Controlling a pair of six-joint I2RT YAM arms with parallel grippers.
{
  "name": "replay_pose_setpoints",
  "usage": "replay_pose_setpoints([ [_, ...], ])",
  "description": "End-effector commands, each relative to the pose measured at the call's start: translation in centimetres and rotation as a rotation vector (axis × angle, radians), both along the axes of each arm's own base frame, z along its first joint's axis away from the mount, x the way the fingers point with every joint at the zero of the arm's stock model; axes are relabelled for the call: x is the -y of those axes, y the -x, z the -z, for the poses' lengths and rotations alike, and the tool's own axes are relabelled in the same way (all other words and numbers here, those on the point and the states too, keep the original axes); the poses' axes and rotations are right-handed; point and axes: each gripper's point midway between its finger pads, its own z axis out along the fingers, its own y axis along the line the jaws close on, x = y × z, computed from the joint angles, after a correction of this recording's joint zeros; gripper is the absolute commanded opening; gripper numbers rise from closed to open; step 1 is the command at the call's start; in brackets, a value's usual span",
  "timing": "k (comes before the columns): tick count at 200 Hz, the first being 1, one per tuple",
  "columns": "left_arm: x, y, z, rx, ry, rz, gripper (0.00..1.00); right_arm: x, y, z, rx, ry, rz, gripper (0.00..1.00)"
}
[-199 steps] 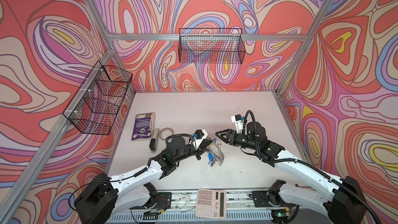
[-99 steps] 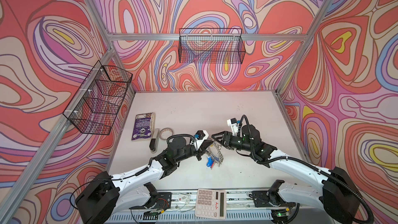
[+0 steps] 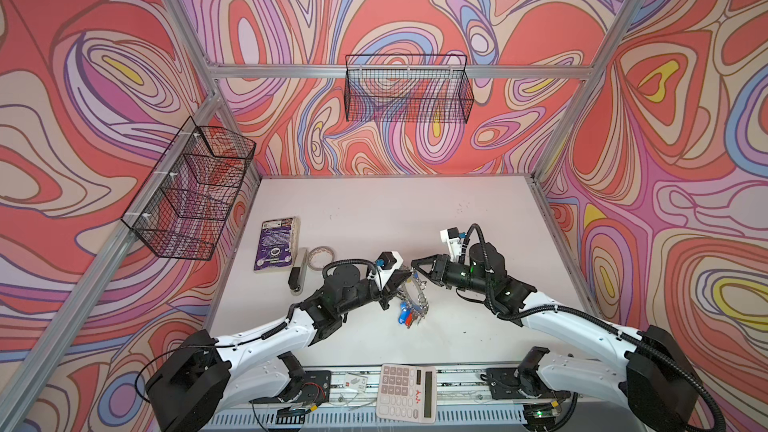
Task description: Put the keys on the keyring
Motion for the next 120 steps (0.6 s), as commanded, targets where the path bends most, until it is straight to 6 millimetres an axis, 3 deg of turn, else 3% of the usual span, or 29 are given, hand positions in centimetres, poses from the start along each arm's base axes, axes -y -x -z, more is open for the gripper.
replay_pose_setpoints([
  [1, -0.1, 0.0, -4.9, 0.117, 0.125, -0.008, 0.00, 0.6, 0.3, 1.6, -0.039, 0.031, 0.024, 0.13],
  [40, -0.4, -0.1, -5.7, 0.140, 0.150, -0.034, 0.00, 0.7, 0.3, 2.4, -0.055, 0.037, 0.030, 0.00],
  [99, -0.3, 0.2, -8.3, 0.223, 0.239, -0.089, 0.00, 2.0, 0.5, 5.2, -0.107, 0.084, 0.089, 0.00],
  [120, -0.1, 0.8, -9.3, 0.247, 0.272, -0.071, 0.00, 2.0, 0.5, 6.1, -0.123, 0.094, 0.092, 0.08],
])
